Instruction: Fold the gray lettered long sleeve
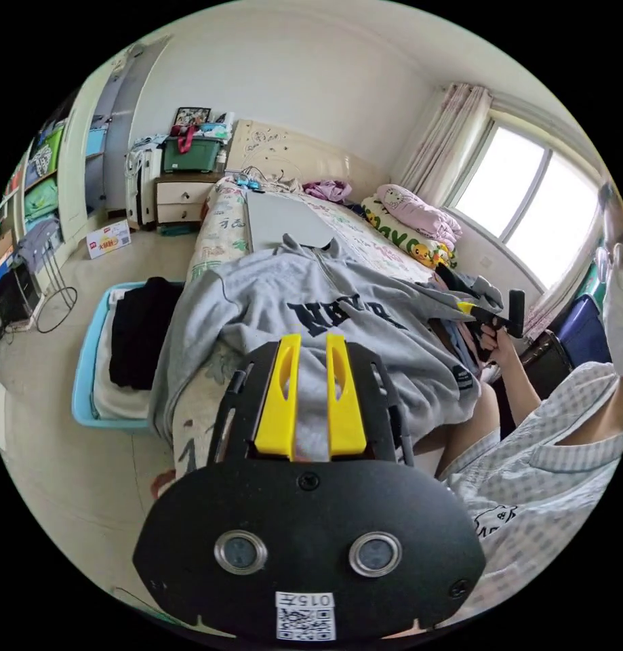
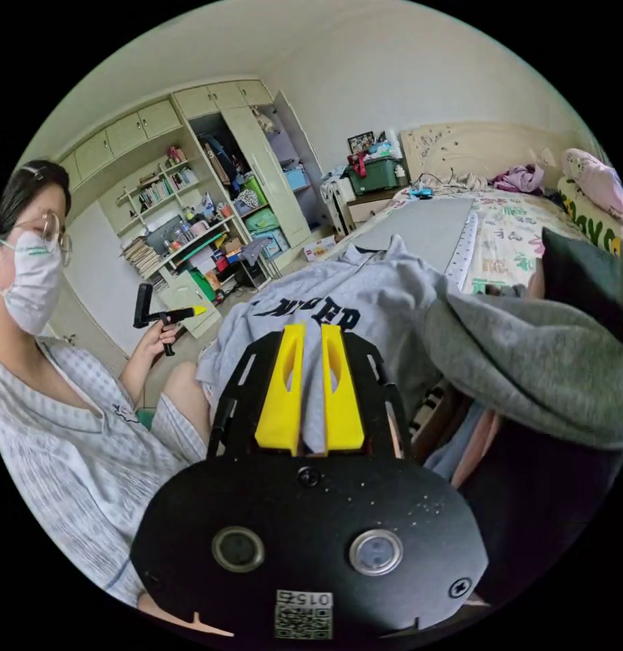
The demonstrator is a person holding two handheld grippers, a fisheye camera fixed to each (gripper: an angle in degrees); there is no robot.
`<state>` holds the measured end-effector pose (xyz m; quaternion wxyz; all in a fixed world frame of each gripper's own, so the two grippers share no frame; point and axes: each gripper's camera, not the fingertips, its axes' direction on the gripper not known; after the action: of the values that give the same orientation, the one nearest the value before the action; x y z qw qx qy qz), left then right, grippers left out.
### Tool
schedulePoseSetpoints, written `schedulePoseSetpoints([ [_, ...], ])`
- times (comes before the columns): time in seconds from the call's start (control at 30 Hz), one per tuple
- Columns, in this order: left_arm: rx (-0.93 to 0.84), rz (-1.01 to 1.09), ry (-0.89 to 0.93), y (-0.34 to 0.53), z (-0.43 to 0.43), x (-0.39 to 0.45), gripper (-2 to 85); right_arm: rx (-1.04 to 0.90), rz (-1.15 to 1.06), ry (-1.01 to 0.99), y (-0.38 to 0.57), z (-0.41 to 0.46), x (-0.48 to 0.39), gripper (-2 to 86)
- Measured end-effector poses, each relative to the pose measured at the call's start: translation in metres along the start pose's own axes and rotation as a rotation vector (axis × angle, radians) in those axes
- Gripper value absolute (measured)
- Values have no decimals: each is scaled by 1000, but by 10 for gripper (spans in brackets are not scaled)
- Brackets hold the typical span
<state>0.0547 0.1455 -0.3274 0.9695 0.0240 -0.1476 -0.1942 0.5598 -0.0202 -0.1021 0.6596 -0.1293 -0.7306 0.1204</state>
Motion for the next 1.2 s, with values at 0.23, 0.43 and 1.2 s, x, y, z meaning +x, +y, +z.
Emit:
schedulePoseSetpoints([
  [0.23,-23,-207,59,103,-14,2,108,37,321,120,109,-52,26,105],
  [0.43,-46,-272,72,102,11,-9,118,-66,394,148,112,-62,61,163],
  [1.2,-286,-87,-320,132,-76,2,5,-495,291,288,31,-59,165,52],
])
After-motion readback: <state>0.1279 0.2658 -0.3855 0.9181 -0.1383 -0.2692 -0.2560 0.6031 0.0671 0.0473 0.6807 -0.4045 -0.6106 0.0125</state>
